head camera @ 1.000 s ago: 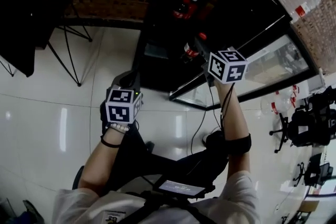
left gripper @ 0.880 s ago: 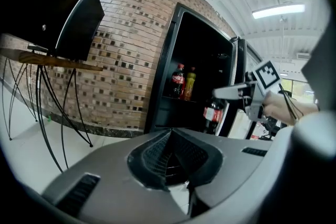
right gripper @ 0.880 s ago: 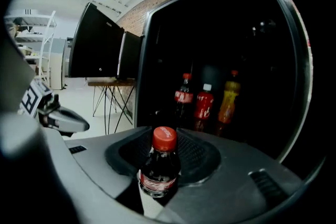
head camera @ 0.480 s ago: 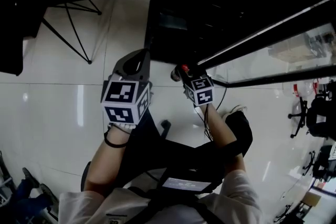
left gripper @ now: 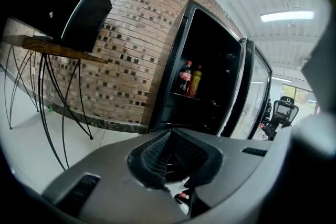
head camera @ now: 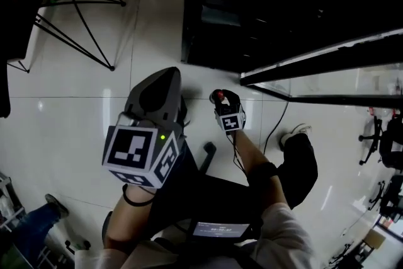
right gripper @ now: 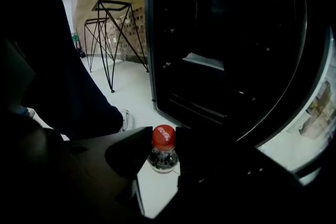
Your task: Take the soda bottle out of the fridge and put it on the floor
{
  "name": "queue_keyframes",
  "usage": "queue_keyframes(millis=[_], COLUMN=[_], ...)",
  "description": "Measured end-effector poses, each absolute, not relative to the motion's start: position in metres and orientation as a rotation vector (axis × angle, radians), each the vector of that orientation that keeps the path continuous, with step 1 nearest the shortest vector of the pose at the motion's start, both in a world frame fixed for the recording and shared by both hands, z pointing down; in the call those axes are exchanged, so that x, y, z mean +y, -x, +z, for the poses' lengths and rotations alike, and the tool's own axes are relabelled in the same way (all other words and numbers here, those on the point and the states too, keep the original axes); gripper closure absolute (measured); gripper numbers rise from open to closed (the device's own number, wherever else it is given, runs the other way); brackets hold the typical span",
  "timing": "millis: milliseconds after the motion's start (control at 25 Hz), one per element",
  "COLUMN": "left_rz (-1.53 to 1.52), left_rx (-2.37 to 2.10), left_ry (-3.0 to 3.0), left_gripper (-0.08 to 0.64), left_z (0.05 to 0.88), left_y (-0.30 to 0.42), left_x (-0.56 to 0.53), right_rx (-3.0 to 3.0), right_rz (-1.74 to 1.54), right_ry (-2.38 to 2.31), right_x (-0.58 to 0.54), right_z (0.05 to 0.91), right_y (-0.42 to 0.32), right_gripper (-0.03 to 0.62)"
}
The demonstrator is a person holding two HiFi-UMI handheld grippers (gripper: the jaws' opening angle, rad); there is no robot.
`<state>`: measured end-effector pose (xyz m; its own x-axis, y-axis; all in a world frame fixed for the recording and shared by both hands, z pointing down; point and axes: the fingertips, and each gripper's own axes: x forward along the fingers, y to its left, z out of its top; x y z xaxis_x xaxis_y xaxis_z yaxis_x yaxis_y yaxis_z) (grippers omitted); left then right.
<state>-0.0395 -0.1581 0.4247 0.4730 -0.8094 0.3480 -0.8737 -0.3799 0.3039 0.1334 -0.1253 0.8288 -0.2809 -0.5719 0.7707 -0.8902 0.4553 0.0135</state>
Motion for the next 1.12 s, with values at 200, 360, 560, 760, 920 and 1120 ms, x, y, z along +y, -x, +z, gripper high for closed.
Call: queue_keyframes(millis=[200, 360, 560, 760, 920, 1120], left_rz=[0.206, 0.193, 0.164, 0.171, 0.186, 0.188], left_rx=[-1.373, -1.36, -1.363, -1.364, -1.356, -1.362], left_ry=[-2.299, -2.302, -2.264, -2.271, -2.276, -2.275], left_gripper=[0.558, 0.558, 0.558, 0.558, 0.558, 0.558], left_z=[0.423, 0.423, 0.424, 0.424, 0.427, 0.428], left_y=[0.03, 0.028, 0.026, 0.025, 0.023, 0.024], left_x=[-0.155, -0.157, -0.161, -0.161, -0.16, -0.16], right_rx=[-1.911, -1.896, -1.902, -1.904, -1.901, -1.904], right_rz=[0.588, 0.587, 0.564, 0.582, 0.578, 0.559], right_ry=[-1.22, -1.193, -1.138, -1.117, -1.125, -1.118], right_x=[-0.128, -0.139, -0.148, -0.151, -0.151, -0.16], right_z=[0.882, 0.908, 0.934, 0.952, 0.954, 0.955], right_y=[-0.141, -0.135, -0.124, -0.124, -0.127, -0.126], right_gripper=[0.428, 0.428, 0.428, 0.428, 0.428, 0.428])
